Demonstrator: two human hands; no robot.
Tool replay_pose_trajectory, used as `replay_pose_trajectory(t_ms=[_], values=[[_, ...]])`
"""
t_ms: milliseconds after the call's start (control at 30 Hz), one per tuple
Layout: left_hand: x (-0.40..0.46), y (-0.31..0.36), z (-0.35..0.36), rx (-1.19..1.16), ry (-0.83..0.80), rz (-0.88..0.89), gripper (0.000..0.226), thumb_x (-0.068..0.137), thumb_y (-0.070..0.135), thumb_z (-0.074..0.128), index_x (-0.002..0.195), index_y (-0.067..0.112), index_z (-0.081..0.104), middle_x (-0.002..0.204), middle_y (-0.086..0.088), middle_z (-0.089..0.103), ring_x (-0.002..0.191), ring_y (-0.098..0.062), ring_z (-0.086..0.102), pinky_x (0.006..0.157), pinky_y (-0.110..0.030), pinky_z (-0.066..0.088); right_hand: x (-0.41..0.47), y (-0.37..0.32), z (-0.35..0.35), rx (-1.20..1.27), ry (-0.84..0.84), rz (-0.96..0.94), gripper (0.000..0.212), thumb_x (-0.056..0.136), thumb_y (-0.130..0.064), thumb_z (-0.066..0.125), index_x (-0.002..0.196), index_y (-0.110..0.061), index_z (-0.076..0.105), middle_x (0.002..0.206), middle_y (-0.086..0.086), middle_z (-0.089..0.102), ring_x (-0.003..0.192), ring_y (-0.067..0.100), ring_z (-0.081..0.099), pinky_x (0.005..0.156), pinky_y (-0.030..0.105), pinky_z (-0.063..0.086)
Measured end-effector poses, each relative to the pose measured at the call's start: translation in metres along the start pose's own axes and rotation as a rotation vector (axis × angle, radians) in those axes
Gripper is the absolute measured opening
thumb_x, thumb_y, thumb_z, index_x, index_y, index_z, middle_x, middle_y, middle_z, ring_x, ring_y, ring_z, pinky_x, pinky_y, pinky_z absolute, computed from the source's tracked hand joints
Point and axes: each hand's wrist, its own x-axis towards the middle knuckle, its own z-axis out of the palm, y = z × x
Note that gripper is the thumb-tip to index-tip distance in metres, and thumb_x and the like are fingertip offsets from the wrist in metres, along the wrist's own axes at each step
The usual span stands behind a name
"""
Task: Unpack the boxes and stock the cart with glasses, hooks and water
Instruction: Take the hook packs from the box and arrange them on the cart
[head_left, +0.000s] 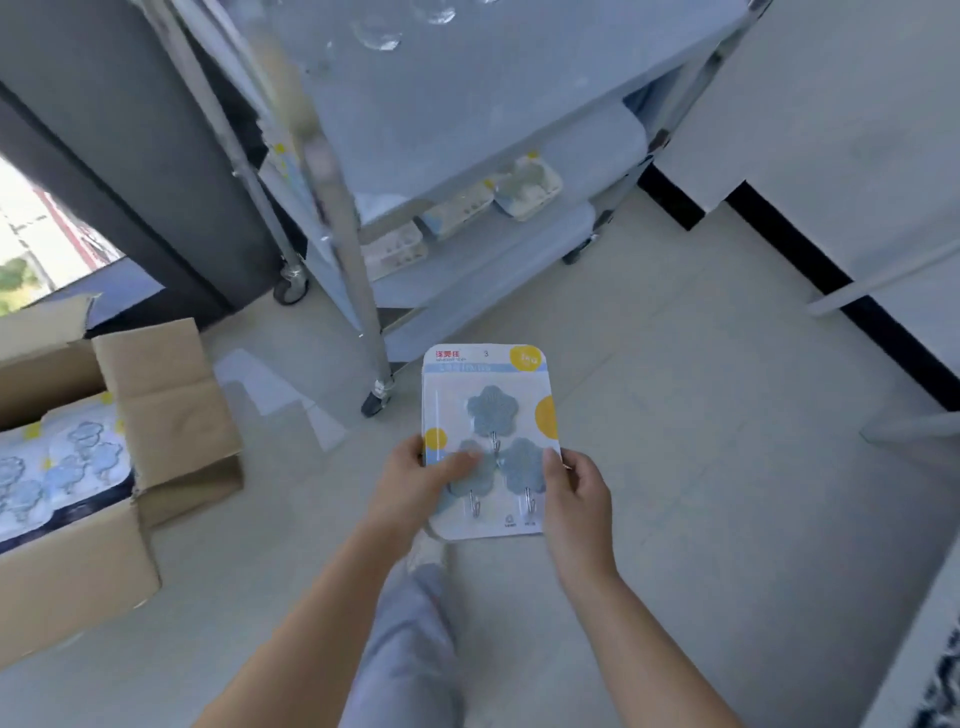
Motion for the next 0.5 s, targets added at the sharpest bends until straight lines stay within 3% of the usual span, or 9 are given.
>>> replay_pose_trajectory(t_ms=[67,133,200,267,400,500], values=[[0.019,0.014,0.026,-0.029,-0.094,-0.003,0.049,0.048,0.021,0.078,0.093,0.010,0.063,0.087,-0.006,0.071,0.074,-0.018,0.067,0.071,-0.031,0.056,0.031,-0.012,-0.016,0.019,0.027,0.000,0.012,0.094,-0.024,0.053,0.095,-0.014,0.060,0.080,-0.007,0.063,0.074,0.008,0.058,0.071,0.027,0.048],[0.039,0.027,0.062,-0.035,-0.102,-0.024,0.055,0.048,0.017,0.082,0.099,0.009,0.063,0.094,-0.010,0.071,0.082,-0.025,0.068,0.078,-0.038,0.056,0.068,-0.024,-0.041,0.036,0.037,-0.017,0.010,0.094,-0.023,0.054,0.095,-0.015,0.060,0.079,-0.008,0.062,0.072,0.005,0.057,0.066,0.017,0.046],[0.056,0.041,0.097,-0.077,-0.089,-0.016,0.035,0.067,0.004,0.078,0.098,0.009,0.063,0.089,-0.006,0.072,0.077,-0.020,0.069,0.073,-0.032,0.057,0.101,-0.038,-0.064,0.017,0.022,-0.042,0.010,0.094,-0.023,0.053,0.093,-0.015,0.059,0.077,-0.009,0.060,0.068,0.000,0.054,0.060,0.009,0.041],[0.070,0.054,0.131,-0.086,-0.069,-0.004,0.022,0.078,-0.003,0.067,0.097,0.009,0.064,0.088,-0.005,0.071,0.073,-0.016,0.069,0.067,-0.026,0.057,0.133,-0.048,-0.086,0.004,-0.011,-0.059,0.010,0.095,-0.023,0.053,0.093,-0.015,0.059,0.073,-0.010,0.058,0.063,-0.002,0.051,0.057,0.009,0.039],[0.095,0.073,0.187,-0.090,0.023,0.031,0.018,0.081,0.005,0.067,0.099,0.007,0.067,0.090,-0.005,0.073,0.076,-0.016,0.070,0.064,-0.024,0.055,0.196,-0.075,-0.124,-0.050,-0.170,-0.094,0.013,0.096,-0.025,0.050,0.089,-0.016,0.059,0.064,-0.010,0.048,0.051,-0.001,0.043,0.051,0.013,0.035],[0.115,0.088,0.221,-0.122,0.105,0.048,0.013,0.082,0.010,0.068,0.095,0.007,0.068,0.088,-0.006,0.073,0.073,-0.016,0.070,0.060,-0.022,0.054,0.239,-0.098,-0.148,-0.074,-0.330,-0.119,0.011,0.096,-0.022,0.051,0.092,-0.018,0.059,0.067,-0.012,0.055,0.051,-0.007,0.048,0.050,0.008,0.037]])
